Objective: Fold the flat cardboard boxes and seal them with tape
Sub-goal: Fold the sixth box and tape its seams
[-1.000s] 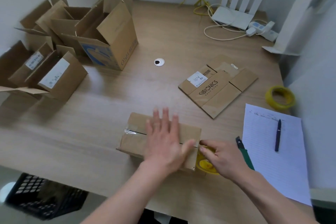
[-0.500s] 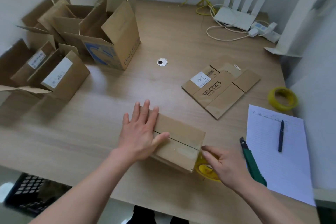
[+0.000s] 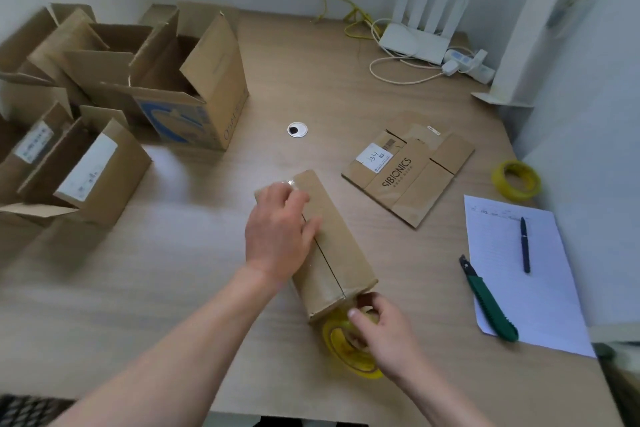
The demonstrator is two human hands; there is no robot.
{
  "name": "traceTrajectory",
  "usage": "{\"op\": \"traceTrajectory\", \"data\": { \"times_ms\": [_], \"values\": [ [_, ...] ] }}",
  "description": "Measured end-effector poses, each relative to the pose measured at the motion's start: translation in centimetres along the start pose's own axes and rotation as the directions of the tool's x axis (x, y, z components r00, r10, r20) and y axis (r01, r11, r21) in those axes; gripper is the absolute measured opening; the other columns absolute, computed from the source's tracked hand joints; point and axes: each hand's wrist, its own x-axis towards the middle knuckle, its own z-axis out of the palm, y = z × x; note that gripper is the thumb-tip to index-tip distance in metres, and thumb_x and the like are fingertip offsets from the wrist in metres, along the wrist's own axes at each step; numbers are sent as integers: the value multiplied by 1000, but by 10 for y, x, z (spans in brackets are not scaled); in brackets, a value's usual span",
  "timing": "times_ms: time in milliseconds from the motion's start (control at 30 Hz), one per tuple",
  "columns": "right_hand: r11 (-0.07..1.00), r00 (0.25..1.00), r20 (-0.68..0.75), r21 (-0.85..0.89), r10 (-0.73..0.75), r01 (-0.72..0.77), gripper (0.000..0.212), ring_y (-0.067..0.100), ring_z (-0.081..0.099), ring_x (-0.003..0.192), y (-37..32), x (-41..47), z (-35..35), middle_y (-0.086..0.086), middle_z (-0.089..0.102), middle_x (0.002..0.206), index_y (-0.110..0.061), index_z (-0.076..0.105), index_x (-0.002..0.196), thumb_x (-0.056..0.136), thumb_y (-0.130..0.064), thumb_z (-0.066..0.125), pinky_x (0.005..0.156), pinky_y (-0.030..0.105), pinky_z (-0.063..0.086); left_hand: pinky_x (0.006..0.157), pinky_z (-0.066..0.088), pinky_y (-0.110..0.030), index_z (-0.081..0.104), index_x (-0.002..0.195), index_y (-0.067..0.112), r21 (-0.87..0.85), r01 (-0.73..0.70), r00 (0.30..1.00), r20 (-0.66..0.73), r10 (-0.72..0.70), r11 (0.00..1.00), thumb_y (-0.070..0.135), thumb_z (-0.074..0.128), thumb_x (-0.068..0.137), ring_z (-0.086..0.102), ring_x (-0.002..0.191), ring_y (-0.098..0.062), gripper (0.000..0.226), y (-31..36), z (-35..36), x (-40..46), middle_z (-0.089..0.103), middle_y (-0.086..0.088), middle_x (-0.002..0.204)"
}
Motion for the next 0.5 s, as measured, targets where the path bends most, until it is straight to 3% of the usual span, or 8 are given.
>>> {"op": "traceTrajectory", "data": {
  "times_ms": [33,67,167,233,300,333,433,500],
  "values": [
    [999,1000,-2,41,13,-13,23,16,70,86,0,-1,3,-5,74,88,-20,70,96,76,-31,67,81,43,57,62,49,-31,65,91,17,-146,28,996,-83,-41,989,28,76,79,57,79,-19,20,7,-6,-23,60,1,89],
    [996,1000,-8,83,30,-30,22,17,70,85,1,-2,6,-3,75,88,-18,69,97,78,-28,67,78,39,57,58,44,-24,61,85,23,-281,56,994,-76,-81,958,31,72,81,54,69,-10,14,14,-11,-50,57,9,79],
    [979,997,-23,193,74,-68,14,14,69,74,3,-4,12,2,75,82,-11,67,98,88,-2,63,64,26,52,55,44,-20,62,84,28,-472,258,950,282,-133,843,46,66,81,50,57,2,19,34,-19,-128,57,15,66],
    [975,997,-34,211,72,-64,21,12,69,73,2,-6,12,3,76,82,-9,67,98,88,6,57,65,24,53,65,52,-23,71,96,27,-483,499,829,508,-235,719,52,69,74,60,64,4,33,41,-16,-154,67,20,74],
    [967,997,-25,244,79,-71,26,15,69,79,-2,-9,13,7,75,88,-9,67,99,87,9,53,72,29,54,77,57,-32,73,103,25,-478,693,704,611,-362,539,51,70,72,69,76,-2,41,44,-10,-153,73,17,83],
    [961,997,-17,267,82,-75,29,18,70,83,-2,-9,12,9,75,91,-9,68,99,86,11,51,75,31,54,80,57,-36,73,102,25,-483,729,674,630,-385,485,50,71,71,71,79,-6,40,46,-6,-149,75,14,85],
    [934,994,20,342,108,-109,32,27,70,95,0,-7,12,14,74,99,-5,67,104,84,14,50,84,40,55,77,58,-44,76,93,22,-492,800,600,650,-466,343,53,72,63,71,77,-17,43,59,6,-139,76,3,80],
    [917,988,67,368,138,-153,32,27,70,98,1,-4,9,14,73,105,-6,64,110,84,11,59,86,43,57,73,58,-50,75,89,16,-491,856,486,659,-574,160,40,77,65,71,72,-29,34,69,15,-137,75,-8,76]
  ]
}}
